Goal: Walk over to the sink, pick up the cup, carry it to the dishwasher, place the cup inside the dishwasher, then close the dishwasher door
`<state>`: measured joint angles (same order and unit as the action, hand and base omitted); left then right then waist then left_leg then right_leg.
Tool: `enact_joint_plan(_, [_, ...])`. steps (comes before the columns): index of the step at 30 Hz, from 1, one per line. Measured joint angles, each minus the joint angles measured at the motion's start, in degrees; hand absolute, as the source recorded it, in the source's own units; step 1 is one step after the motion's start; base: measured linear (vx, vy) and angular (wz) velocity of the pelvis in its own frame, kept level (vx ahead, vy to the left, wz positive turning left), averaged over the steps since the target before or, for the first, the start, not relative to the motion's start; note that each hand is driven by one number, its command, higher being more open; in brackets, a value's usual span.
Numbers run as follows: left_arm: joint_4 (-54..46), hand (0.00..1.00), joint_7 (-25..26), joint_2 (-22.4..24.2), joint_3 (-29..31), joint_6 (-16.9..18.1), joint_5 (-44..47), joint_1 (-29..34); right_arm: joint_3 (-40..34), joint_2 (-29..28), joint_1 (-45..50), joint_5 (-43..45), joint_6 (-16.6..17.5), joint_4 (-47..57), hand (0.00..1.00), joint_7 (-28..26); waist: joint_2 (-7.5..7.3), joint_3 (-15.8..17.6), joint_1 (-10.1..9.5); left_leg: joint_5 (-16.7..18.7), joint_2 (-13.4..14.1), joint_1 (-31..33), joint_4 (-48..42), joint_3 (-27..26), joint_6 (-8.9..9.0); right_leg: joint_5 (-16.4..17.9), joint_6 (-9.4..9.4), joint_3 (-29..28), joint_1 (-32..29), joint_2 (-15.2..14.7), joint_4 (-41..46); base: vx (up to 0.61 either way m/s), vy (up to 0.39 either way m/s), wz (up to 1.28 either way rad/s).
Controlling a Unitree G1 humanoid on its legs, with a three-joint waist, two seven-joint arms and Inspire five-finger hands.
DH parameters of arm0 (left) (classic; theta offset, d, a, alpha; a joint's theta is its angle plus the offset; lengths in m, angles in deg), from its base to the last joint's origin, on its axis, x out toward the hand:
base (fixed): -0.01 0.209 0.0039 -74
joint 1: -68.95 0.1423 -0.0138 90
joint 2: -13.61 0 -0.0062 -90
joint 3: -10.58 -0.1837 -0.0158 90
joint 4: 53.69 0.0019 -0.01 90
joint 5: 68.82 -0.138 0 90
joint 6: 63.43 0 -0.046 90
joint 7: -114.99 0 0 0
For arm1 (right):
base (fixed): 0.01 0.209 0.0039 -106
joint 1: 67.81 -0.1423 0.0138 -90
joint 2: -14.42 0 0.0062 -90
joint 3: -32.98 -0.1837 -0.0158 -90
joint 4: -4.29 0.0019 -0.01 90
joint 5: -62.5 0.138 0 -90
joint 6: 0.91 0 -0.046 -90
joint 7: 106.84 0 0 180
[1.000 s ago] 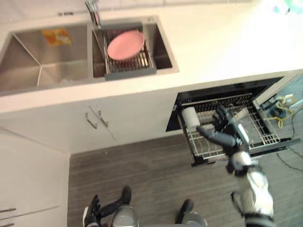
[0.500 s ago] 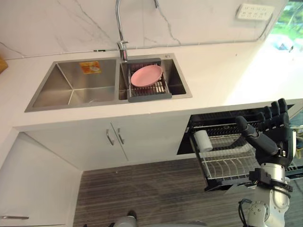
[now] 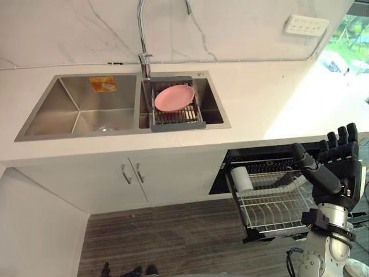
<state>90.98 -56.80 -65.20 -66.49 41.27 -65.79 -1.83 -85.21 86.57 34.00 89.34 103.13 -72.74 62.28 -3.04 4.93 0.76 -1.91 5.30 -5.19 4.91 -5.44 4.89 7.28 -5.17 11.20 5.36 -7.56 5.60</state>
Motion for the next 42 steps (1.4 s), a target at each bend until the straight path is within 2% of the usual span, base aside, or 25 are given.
enact_joint_plan(2, [-0.12, 1.00, 0.19, -0.08, 0.00, 0.70, -1.02, -0.01, 0.92, 0.00, 0.06, 0.02, 0.01, -0.01, 1.00, -0.02, 0.07, 0.02, 0.01, 1.76, 0.06, 0.72, -2.24, -0.49, -0.08, 0.05, -0.01, -0.64, 0.04, 0.00, -0.05, -0.04, 0.004, -0.17])
enact_joint_plan(5, [-0.28, 1.00, 0.74, 1.45, 1.78, 1.15, -0.91, -0.26, 3.00, 0.08, 0.22, 0.87, 0.00, 1.32, 1.00, -0.44, 1.79, 0.85, -0.41, 9.02, 2.33, 6.80, -17.71, -1.61, 0.01, 0.84, 0.99, -1.63, 0.51, 1.16, -0.14, -0.03, -0.016, -0.13])
enact_joint_plan(6, [-0.86, 1.00, 0.86, 2.28, 2.72, 1.42, -0.88, -0.86, 3.41, 0.08, 0.66, 1.16, 0.01, 2.63, 1.00, -0.29, 2.41, 1.22, 0.00, 10.39, 3.80, 11.06, -26.39, -4.07, -0.17, 0.85, 1.14, -0.44, 1.14, 1.47, -0.24, 0.00, -0.017, 0.24])
enact_joint_plan(8, [-1.43, 1.00, 0.83, 2.94, 3.64, 2.10, -0.91, -0.99, 3.73, 0.37, 0.48, 1.13, 0.00, 3.71, 1.00, -0.18, 2.63, 2.13, -0.09, 10.85, 4.99, 14.15, -33.08, -5.74, 0.35, 0.14, 1.04, 0.44, 2.80, 1.09, -0.61, 0.01, 0.010, 0.30])
enact_joint_plan(9, [-1.48, 1.00, 0.65, 3.82, 3.71, 2.05, -0.93, -1.01, 3.86, 1.35, 0.16, 1.15, 0.00, 3.72, 1.00, -0.14, 3.40, 1.94, -0.60, 10.87, 4.47, 13.77, -29.33, -6.10, 0.88, 0.13, 1.00, 1.06, 3.94, 0.59, -0.91, 0.02, 0.039, 0.14])
enact_joint_plan(10, [-1.04, 1.00, 0.62, 4.27, 3.49, 2.01, -0.97, -0.88, 3.60, 2.16, -0.02, 1.18, 0.00, 3.72, 1.00, 0.10, 4.43, 1.74, -0.96, 8.94, 3.79, 12.89, -23.13, -5.95, 0.15, 0.18, 0.81, 1.34, 4.58, 0.55, -1.25, 0.03, 0.056, 0.09])
enact_joint_plan(11, [-0.46, 1.00, 0.61, 4.35, 3.56, 2.00, -0.95, -0.77, 3.70, 2.36, 0.02, 1.13, 0.00, 3.49, 1.00, 0.09, 4.49, 1.75, -1.32, 6.46, 3.23, 12.00, -21.46, -6.13, -1.30, 0.23, 0.47, 1.23, 5.17, 0.21, -1.67, 0.05, 0.081, 0.14])
enact_joint_plan(13, [-0.25, 1.00, 0.57, 4.35, 4.16, 1.91, -0.88, -0.11, 4.01, 1.83, 0.28, 1.05, 0.10, 4.37, 1.00, 0.10, 3.62, 1.61, -1.47, 4.71, 0.31, 10.89, -17.29, -6.10, -1.76, 0.32, -0.02, 1.89, 5.66, -1.84, -3.23, 0.07, 0.075, 0.20])
enact_joint_plan(18, [2.25, 1.00, 0.78, 5.12, 6.03, 1.85, -0.49, 0.21, 6.06, 2.25, -1.57, 1.01, 0.20, 4.03, 1.00, -1.04, 3.87, 2.68, -3.00, 9.07, 0.65, 11.03, -23.72, -8.31, -3.29, 0.03, -1.68, -0.74, 6.32, -2.80, -2.85, 0.06, 0.083, -0.20])
enact_joint_plan(19, [2.53, 1.00, 0.74, 5.34, 6.32, 1.77, 0.17, 0.24, 5.90, 2.88, -2.31, 1.05, 0.24, 4.01, 1.00, -1.73, 3.34, 3.00, -2.94, 10.14, 0.46, 10.69, -24.55, -8.90, -3.54, 0.30, -2.10, -1.30, 6.58, -3.40, -2.59, 0.05, 0.115, -0.33])
enact_joint_plan(20, [2.76, 1.00, 0.52, 5.06, 6.77, 1.50, 0.17, 0.13, 5.35, 4.08, -2.67, 1.10, 0.60, 4.01, 1.00, -2.20, 3.08, 2.90, -2.75, 11.96, -0.41, 10.37, -25.50, -9.46, -3.92, 1.48, -3.12, -1.59, 6.95, -4.63, -1.74, 0.04, 0.126, -0.15])
enact_joint_plan(22, [3.87, 1.00, 0.22, 4.09, 6.75, 1.12, -0.79, -0.14, 3.73, 4.20, -2.64, 1.19, 0.98, 4.01, 1.00, -2.49, 2.05, 2.21, -2.19, 13.22, -3.02, 9.38, -25.02, -9.65, -5.09, 4.51, -2.83, -1.38, 6.56, -7.36, 0.85, 0.09, 0.181, 0.09])
enact_joint_plan(25, [4.59, 1.00, -0.07, 3.39, 6.64, 0.61, -0.92, -0.31, 1.42, 4.53, -2.57, 1.73, 1.00, 3.67, 1.00, -1.68, 1.24, 0.88, -1.26, 13.85, -6.83, 7.45, -21.74, -9.37, -6.40, 5.80, 0.55, -1.30, 4.80, -10.34, 7.55, 0.16, 0.172, 0.15])
enact_joint_plan(26, [4.60, 1.00, -0.14, 3.09, 6.33, 0.59, -0.93, -0.46, 1.32, 4.56, -2.56, 1.87, 0.92, 3.18, 1.00, -0.77, 1.31, 0.62, -1.03, 13.70, -7.36, 6.65, -20.47, -9.17, -6.94, 5.14, 1.60, -2.25, -0.67, -11.46, 17.87, 0.19, 0.177, 0.13])
enact_joint_plan(27, [4.65, 1.00, -0.58, 2.48, 5.68, 0.56, -0.93, -0.67, 1.58, 4.51, -2.56, 1.80, 0.78, 2.99, 1.00, -0.03, 1.06, 0.45, -1.05, 13.59, -7.83, 5.49, -18.84, -9.10, -7.75, 3.17, 4.63, -2.77, -5.78, -12.67, 27.84, 0.20, 0.188, 0.10])
enact_joint_plan(28, [4.64, 1.00, -0.98, 2.18, 5.51, 0.54, -0.95, -0.71, 1.58, 4.52, -2.56, 1.70, 0.75, 2.96, 1.00, 0.16, 0.82, 0.26, -1.02, 13.60, -8.20, 4.84, -17.86, -8.96, -8.13, 1.46, 6.92, -2.59, -8.00, -13.37, 32.05, 0.24, 0.170, 0.13])
enact_joint_plan(29, [4.51, 1.00, -1.02, 1.78, 4.12, 0.35, -0.91, -0.98, 1.82, 4.49, -2.56, 1.53, 0.75, 2.91, 1.00, 0.28, 0.92, 0.01, -0.61, 13.51, -8.82, 2.81, -15.90, -8.17, -9.89, -0.79, 7.35, -3.01, -11.40, -14.25, 38.71, 0.31, 0.142, 0.31])
enact_joint_plan(32, [4.01, 1.00, -0.98, 0.29, 1.15, -0.10, -0.92, -2.40, 2.79, 4.45, -2.54, 0.44, 0.74, 2.67, 1.00, 0.96, 0.65, -0.08, 0.40, 13.38, -8.17, -0.80, -12.59, -5.60, -10.22, 4.74, 3.71, -2.02, -16.63, -9.48, 41.41, 0.37, 0.079, 0.41])
enact_joint_plan(35, [3.85, 1.00, -0.63, 0.29, 1.02, -0.30, -0.82, -5.63, 2.83, 4.44, -2.53, 0.11, 0.65, 2.67, 1.00, 1.09, 1.10, 0.51, 0.89, 13.84, -6.14, -3.11, -10.57, -3.29, -9.13, 6.77, 3.35, 2.23, -21.09, -3.41, 32.67, 0.36, -0.048, 0.37])
enact_joint_plan(36, [3.68, 1.00, -0.32, 0.36, 0.17, -0.02, -0.91, -6.28, 3.63, 4.45, -2.15, 0.16, 0.63, 2.67, 1.00, 1.21, 1.68, 0.99, 1.17, 14.87, -4.72, -5.22, -10.64, -2.88, -6.99, 6.03, 3.30, 3.26, -22.54, -0.38, 26.01, 0.44, -0.123, 0.28])
enact_joint_plan(37, [3.63, 1.00, -0.17, 0.19, -0.17, 0.20, -0.93, -6.07, 4.29, 4.41, -1.99, 0.18, 0.64, 2.66, 1.00, 1.30, 1.75, 1.05, 1.23, 15.47, -4.37, -6.24, -10.87, -2.98, -5.95, 4.45, 3.62, 3.43, -22.89, 0.63, 22.73, 0.45, -0.142, 0.13])
enact_joint_plan(38, [3.40, 1.00, -0.07, -0.72, -0.72, 0.66, -0.95, -5.09, 5.73, 4.22, -1.35, 0.30, 0.73, 2.74, 1.00, 1.31, 0.59, 0.40, 1.38, 16.94, -4.83, -8.03, -12.12, -3.30, -3.64, -4.41, 5.62, 3.44, -22.68, 1.85, 14.80, 0.42, -0.115, -0.03])
enact_joint_plan(39, [3.93, 1.00, 0.24, -1.00, -0.84, 0.69, -1.14, -4.87, 6.50, 4.73, -0.20, 0.61, 1.02, 2.73, 1.00, 1.24, 0.77, -0.39, 1.30, 18.43, -4.16, -9.33, -14.45, -3.31, -2.16, -9.21, 7.29, 3.43, -21.56, 2.49, 14.60, 0.43, -0.103, -0.04])
enact_joint_plan(41, [3.33, 1.00, 0.29, -0.51, -0.77, 1.66, -2.05, -4.74, 7.27, 4.10, 0.16, 0.82, 1.03, 2.65, 1.00, 1.66, 0.73, -0.12, 1.27, 19.28, -3.13, -7.49, -18.17, -3.22, -2.32, -9.18, 7.89, 3.04, -19.03, 2.79, 12.32, 0.29, -0.110, -0.01])
enact_joint_plan(42, [2.41, 1.00, 0.15, -0.08, -0.75, 2.71, -2.57, -4.76, 7.08, 4.08, -0.12, 1.08, 1.09, 2.86, 1.00, 1.93, 1.26, 0.76, 1.59, 18.87, -2.48, -7.28, -14.77, -3.19, -2.19, -9.18, 7.86, 3.26, -17.19, 3.31, 10.33, 0.23, -0.165, 0.04])
